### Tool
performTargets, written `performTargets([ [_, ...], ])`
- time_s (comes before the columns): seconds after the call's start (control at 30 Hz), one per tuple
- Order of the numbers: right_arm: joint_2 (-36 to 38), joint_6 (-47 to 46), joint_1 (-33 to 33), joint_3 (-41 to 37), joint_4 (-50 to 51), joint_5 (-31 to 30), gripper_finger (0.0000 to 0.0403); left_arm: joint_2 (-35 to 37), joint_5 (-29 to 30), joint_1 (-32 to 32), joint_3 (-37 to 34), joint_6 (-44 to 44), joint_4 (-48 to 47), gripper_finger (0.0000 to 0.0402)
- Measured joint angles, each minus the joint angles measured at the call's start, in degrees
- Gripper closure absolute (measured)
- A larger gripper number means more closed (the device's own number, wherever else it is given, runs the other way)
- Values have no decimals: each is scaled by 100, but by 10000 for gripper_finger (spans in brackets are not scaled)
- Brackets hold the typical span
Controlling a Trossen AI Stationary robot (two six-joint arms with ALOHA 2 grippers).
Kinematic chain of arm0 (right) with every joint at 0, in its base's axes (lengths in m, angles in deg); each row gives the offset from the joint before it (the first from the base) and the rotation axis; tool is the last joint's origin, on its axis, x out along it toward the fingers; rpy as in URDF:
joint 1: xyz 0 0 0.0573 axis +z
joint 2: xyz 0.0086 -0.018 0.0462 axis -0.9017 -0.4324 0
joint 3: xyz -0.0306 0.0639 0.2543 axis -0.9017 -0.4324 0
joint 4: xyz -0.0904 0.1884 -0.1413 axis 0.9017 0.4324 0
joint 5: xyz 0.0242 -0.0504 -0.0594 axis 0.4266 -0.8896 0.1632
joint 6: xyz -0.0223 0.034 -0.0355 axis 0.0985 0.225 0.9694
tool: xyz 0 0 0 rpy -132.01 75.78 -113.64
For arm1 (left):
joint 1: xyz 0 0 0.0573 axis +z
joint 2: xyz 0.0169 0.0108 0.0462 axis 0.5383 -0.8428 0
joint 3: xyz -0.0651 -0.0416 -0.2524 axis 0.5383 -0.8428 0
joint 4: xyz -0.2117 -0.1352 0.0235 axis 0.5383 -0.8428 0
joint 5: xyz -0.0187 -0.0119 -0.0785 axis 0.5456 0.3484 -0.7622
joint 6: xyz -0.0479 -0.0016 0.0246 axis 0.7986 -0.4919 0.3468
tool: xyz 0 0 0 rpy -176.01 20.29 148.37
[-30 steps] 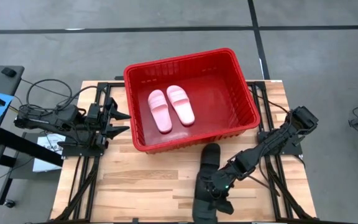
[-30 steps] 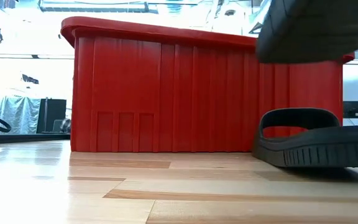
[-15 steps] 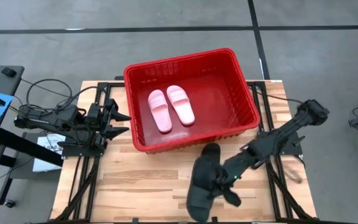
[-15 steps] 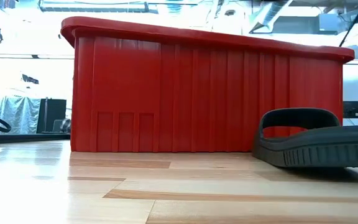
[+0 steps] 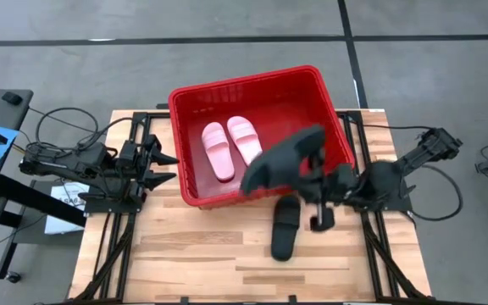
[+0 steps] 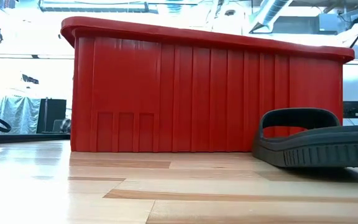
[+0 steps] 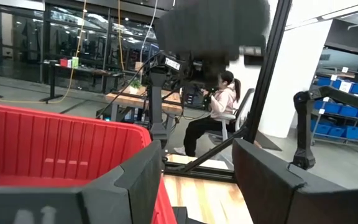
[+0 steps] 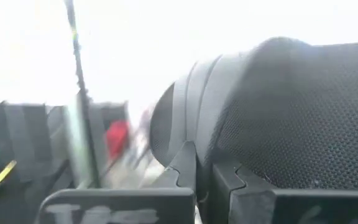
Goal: Pick and place slides into bin
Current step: Put the bottom black slipper in the red bin
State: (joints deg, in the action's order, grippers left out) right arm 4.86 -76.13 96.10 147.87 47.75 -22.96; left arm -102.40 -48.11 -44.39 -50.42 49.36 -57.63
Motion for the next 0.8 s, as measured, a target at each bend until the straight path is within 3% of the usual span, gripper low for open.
performTargets([
  [0.13,-164,1408,-61,0,-2184,-750,402,-39,32,1,0,0,-1,214],
  [0.3,-417,1993,-363,-6,-4201,-918,402,-112,34,1,0,-7,-4,214],
  [0.5,-859,1654,-910,-11,-5861,-902,402,-144,159,1,0,-2,-145,214],
  [0.8,-1081,-404,-1924,-180,-5860,-931,401,-146,185,1,0,2,-300,214],
])
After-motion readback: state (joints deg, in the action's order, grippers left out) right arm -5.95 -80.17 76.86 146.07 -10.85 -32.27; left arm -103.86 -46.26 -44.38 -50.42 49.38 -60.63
